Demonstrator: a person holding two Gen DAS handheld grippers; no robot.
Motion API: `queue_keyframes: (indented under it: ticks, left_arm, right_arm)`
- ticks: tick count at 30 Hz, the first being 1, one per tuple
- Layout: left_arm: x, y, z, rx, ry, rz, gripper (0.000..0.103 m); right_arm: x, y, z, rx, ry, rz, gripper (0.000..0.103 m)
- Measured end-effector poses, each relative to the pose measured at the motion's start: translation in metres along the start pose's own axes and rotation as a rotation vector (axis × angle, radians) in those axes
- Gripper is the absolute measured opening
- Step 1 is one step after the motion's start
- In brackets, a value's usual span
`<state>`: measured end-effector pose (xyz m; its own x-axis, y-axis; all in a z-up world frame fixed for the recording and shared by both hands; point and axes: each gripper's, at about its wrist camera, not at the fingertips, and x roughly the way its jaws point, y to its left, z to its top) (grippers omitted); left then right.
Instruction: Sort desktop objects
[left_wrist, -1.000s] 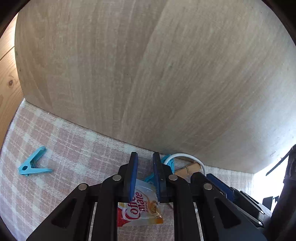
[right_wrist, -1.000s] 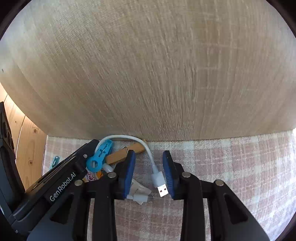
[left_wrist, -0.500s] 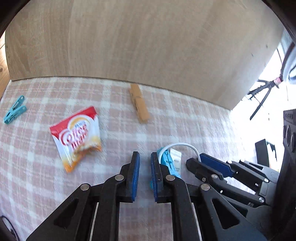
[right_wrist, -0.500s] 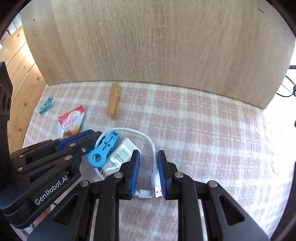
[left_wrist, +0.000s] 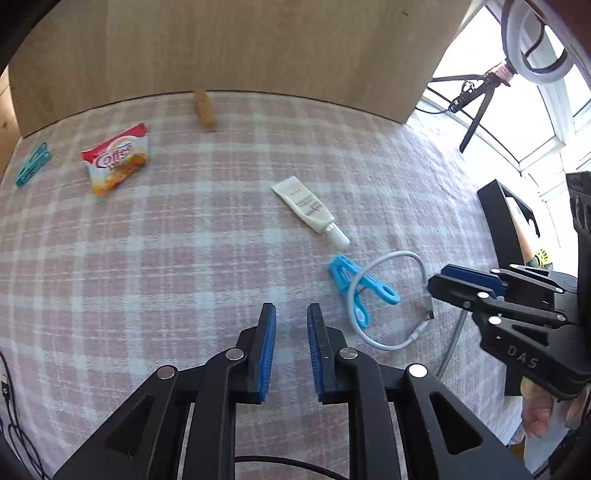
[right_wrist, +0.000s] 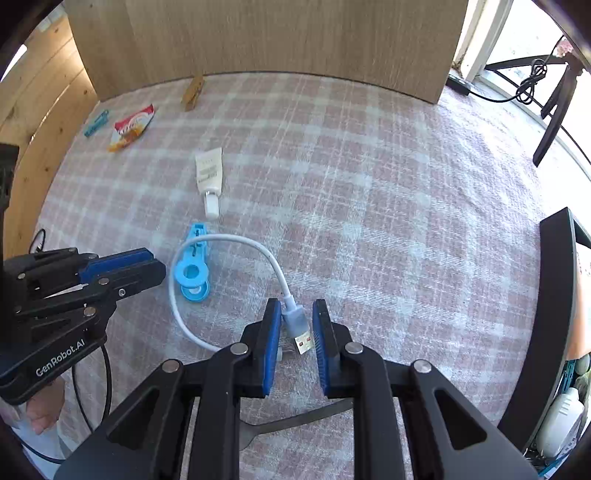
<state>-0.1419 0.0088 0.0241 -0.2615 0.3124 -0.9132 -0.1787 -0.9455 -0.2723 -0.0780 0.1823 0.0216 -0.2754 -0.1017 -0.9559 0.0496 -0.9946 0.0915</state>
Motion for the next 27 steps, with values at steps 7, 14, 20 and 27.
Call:
queue_keyframes:
  ticks: [7,14,20,27]
  left_arm:
    - [-0.043,0.08,0.043,-0.23,-0.113,0.12,0.032]
    - [-0.032,0.137,0.073,-0.414,-0.119,0.106,0.032]
    - [-0.012,0.147,0.086,-0.443,-0.092,0.117,0.034]
    - [-0.007,0.144,0.092,-0.425,-0.119,0.136,0.045]
  right_arm:
    - [-0.039,0.012,0.053,0.009,-0.157,0.045,0.031]
    - [-0.008,0.064,0.142,-0.03,-0.2,0.044,0.031]
    - [0.032,0.088,0.166,-0.032,-0.161,0.044,0.031]
    - [0.065,0.099,0.188,-0.023,-0.122,0.058,0.031]
